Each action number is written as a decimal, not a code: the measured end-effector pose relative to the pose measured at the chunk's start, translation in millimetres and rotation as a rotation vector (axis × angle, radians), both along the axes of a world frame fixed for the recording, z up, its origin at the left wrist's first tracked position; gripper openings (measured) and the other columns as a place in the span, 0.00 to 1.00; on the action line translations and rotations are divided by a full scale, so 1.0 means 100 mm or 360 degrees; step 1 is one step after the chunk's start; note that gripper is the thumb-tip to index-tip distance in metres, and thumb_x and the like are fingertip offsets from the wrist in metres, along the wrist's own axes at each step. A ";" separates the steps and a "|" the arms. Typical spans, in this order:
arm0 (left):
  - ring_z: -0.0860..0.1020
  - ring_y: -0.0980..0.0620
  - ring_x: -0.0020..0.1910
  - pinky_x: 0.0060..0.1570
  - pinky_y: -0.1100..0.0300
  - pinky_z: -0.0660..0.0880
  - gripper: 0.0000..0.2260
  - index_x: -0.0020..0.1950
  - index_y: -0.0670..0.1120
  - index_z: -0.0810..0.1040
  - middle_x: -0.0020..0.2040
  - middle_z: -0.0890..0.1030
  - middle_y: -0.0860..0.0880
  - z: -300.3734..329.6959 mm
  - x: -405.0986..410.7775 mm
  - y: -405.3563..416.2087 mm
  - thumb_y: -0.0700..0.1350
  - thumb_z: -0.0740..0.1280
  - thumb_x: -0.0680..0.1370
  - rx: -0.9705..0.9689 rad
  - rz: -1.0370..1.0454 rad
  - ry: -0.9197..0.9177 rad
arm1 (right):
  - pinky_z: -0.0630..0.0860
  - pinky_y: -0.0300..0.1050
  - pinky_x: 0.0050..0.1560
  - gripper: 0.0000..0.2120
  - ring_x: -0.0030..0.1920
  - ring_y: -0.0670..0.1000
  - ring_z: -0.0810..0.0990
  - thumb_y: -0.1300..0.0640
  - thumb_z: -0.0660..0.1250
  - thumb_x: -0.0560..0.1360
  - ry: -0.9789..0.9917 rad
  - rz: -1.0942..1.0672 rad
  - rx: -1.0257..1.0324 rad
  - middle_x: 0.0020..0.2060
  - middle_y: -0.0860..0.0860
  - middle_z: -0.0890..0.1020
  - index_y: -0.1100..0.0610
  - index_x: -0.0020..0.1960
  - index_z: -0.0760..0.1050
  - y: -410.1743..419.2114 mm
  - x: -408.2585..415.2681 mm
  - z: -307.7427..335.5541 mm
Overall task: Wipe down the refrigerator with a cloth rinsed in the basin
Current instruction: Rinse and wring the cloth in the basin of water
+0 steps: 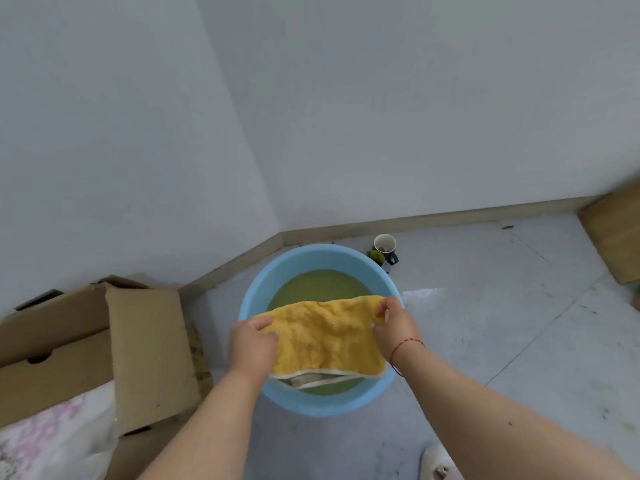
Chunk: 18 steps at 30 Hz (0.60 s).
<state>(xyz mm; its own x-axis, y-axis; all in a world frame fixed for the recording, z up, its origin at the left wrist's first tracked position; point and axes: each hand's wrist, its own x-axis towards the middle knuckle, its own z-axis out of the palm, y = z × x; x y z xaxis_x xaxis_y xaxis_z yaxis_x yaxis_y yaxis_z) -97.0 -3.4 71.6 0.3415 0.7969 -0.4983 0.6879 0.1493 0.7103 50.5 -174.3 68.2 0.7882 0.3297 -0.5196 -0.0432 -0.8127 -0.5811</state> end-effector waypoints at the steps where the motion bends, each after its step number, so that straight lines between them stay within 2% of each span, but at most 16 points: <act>1: 0.78 0.47 0.52 0.52 0.55 0.76 0.17 0.62 0.40 0.78 0.60 0.75 0.42 -0.17 0.04 0.03 0.33 0.65 0.73 0.0141 -0.0124 0.0075 | 0.72 0.44 0.44 0.07 0.42 0.53 0.72 0.63 0.59 0.77 -0.0046 0.0065 -0.0053 0.46 0.53 0.73 0.51 0.49 0.66 0.07 0.06 -0.19; 2: 0.75 0.47 0.58 0.55 0.56 0.74 0.19 0.64 0.39 0.76 0.67 0.69 0.42 -0.36 0.08 0.06 0.33 0.65 0.73 0.0270 -0.0252 0.0138 | 0.72 0.44 0.47 0.07 0.43 0.53 0.72 0.63 0.58 0.77 -0.0089 0.0121 -0.0101 0.49 0.53 0.73 0.51 0.49 0.67 0.12 0.12 -0.38; 4: 0.71 0.45 0.65 0.62 0.57 0.70 0.21 0.67 0.38 0.73 0.72 0.60 0.43 -0.75 0.17 0.09 0.33 0.63 0.73 0.0474 -0.0444 0.0261 | 0.71 0.42 0.50 0.10 0.44 0.54 0.72 0.65 0.56 0.77 -0.0168 0.0272 -0.0192 0.55 0.53 0.71 0.52 0.53 0.68 0.21 0.23 -0.74; 6: 0.65 0.43 0.70 0.67 0.57 0.65 0.19 0.64 0.39 0.74 0.74 0.55 0.43 -1.13 0.25 0.08 0.34 0.62 0.73 0.0624 -0.0608 0.0377 | 0.71 0.42 0.50 0.16 0.47 0.54 0.72 0.67 0.57 0.75 -0.0259 0.0479 -0.0262 0.62 0.52 0.66 0.54 0.60 0.68 0.28 0.32 -1.10; 7: 0.60 0.41 0.72 0.69 0.55 0.62 0.17 0.61 0.41 0.75 0.76 0.53 0.43 -1.32 0.30 0.06 0.35 0.62 0.73 0.0683 -0.0706 0.0465 | 0.72 0.44 0.52 0.19 0.52 0.55 0.72 0.67 0.58 0.74 -0.0327 0.0605 -0.0312 0.66 0.52 0.63 0.54 0.63 0.67 0.32 0.36 -1.26; 8: 0.55 0.39 0.74 0.71 0.53 0.59 0.16 0.62 0.43 0.74 0.76 0.50 0.43 -1.47 0.34 0.05 0.38 0.61 0.74 0.0725 -0.0830 0.0587 | 0.72 0.46 0.57 0.23 0.61 0.56 0.69 0.64 0.61 0.74 -0.0389 0.0749 -0.0374 0.70 0.52 0.58 0.53 0.67 0.64 0.35 0.39 -1.43; 10: 0.47 0.37 0.75 0.74 0.46 0.52 0.23 0.72 0.53 0.64 0.78 0.45 0.44 -1.78 0.43 0.05 0.50 0.62 0.77 0.0706 -0.1161 0.0866 | 0.63 0.55 0.69 0.31 0.74 0.57 0.52 0.53 0.65 0.75 -0.0523 0.1105 -0.0490 0.76 0.51 0.47 0.49 0.74 0.56 0.45 0.44 -1.76; 12: 0.40 0.36 0.75 0.73 0.39 0.49 0.31 0.77 0.62 0.50 0.78 0.40 0.46 -2.02 0.51 0.12 0.62 0.60 0.77 0.0465 -0.1374 0.1070 | 0.47 0.64 0.73 0.37 0.76 0.57 0.39 0.45 0.64 0.75 -0.0611 0.1415 -0.0612 0.77 0.50 0.40 0.43 0.76 0.47 0.58 0.47 -2.00; 14: 0.38 0.34 0.75 0.72 0.36 0.49 0.35 0.76 0.65 0.41 0.78 0.36 0.47 -2.22 0.54 0.22 0.66 0.58 0.75 0.0332 -0.1476 0.1223 | 0.41 0.68 0.71 0.39 0.75 0.59 0.36 0.42 0.62 0.75 -0.0651 0.1595 -0.0742 0.77 0.49 0.39 0.41 0.76 0.40 0.72 0.53 -2.23; 16: 0.40 0.32 0.75 0.73 0.37 0.49 0.36 0.75 0.66 0.39 0.78 0.36 0.46 -2.28 0.60 0.36 0.67 0.57 0.75 0.0339 -0.1574 0.1336 | 0.45 0.69 0.71 0.39 0.76 0.59 0.38 0.42 0.63 0.76 -0.0590 0.1656 -0.0840 0.77 0.48 0.41 0.39 0.76 0.39 0.87 0.61 -2.33; 18: 0.45 0.33 0.75 0.74 0.41 0.49 0.35 0.76 0.64 0.39 0.78 0.39 0.44 -2.23 0.66 0.40 0.65 0.57 0.77 0.0392 -0.1645 0.1382 | 0.55 0.67 0.69 0.39 0.75 0.60 0.45 0.50 0.66 0.75 -0.0563 0.1609 -0.0884 0.76 0.49 0.47 0.39 0.76 0.43 0.95 0.66 -2.40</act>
